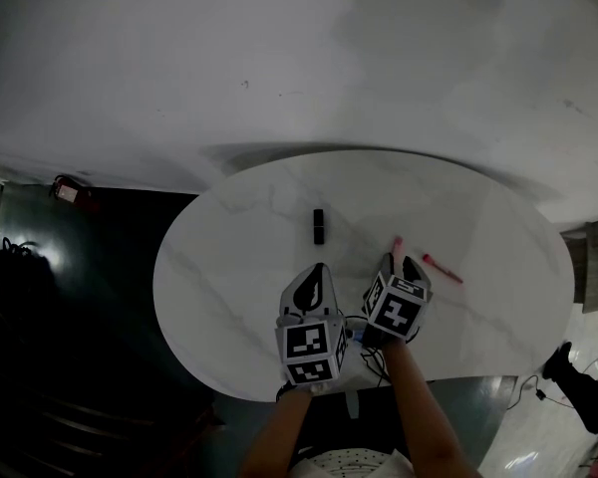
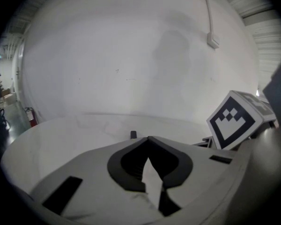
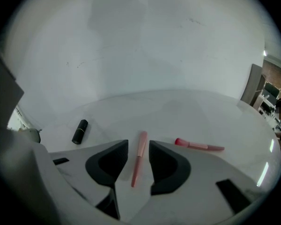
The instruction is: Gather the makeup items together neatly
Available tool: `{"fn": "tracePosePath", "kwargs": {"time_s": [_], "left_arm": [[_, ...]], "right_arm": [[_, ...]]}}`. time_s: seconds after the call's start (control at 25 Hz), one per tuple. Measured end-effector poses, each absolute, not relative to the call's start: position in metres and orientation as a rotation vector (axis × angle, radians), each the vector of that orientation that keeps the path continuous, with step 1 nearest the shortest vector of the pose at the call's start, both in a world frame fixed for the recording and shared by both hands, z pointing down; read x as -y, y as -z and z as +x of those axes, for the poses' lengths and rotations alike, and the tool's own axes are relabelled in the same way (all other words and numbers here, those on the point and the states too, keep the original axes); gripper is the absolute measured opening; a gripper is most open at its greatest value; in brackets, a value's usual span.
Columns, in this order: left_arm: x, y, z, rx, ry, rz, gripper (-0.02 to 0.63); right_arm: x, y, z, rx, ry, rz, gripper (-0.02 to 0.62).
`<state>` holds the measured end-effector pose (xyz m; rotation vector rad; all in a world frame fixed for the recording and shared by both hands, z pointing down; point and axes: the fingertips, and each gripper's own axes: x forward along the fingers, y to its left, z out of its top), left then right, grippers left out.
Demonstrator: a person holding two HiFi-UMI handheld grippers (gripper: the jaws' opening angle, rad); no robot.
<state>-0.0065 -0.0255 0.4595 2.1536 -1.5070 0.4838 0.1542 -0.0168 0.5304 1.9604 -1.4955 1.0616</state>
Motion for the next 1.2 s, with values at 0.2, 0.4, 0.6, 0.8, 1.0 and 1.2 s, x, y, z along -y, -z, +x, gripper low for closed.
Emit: {"fn": "tracePosePath", "kwargs": {"time_s": [0.2,0.4,0.6,0.8,1.0,1.2], "left_arm": [[0.027,-0.463,-0.009,1.520,-0.491,2.140,0.038],[0.027,-0.468,-0.017,1.532,-0.495,2.117,0.038],[0.028,-0.469,-0.024,1.547,-0.495,2.103,0.038],[0.027,-0.473,-0.030,1.556,-0.498,2.080,0.038],[0.027,-0.477,-0.032,1.558,-0.495,2.064,0.038],[0.025,-0.479,-0.033,1.564,-0.494,2.054,0.038]], "right_arm": [[0.022,-0.538,0.157,1.480,-1.073,1.957,0.141],[0.020,-0.549,0.154,1.464,-1.104,1.925,0.141],[0.016,-0.558,0.154,1.434,-1.108,1.921,0.133],[0.016,-0.559,0.155,1.424,-1.061,1.907,0.117],[0.016,-0.559,0.152,1.427,-1.000,1.878,0.115],[0.020,-0.560,0.150,1.462,-0.945,1.878,0.109]]}}
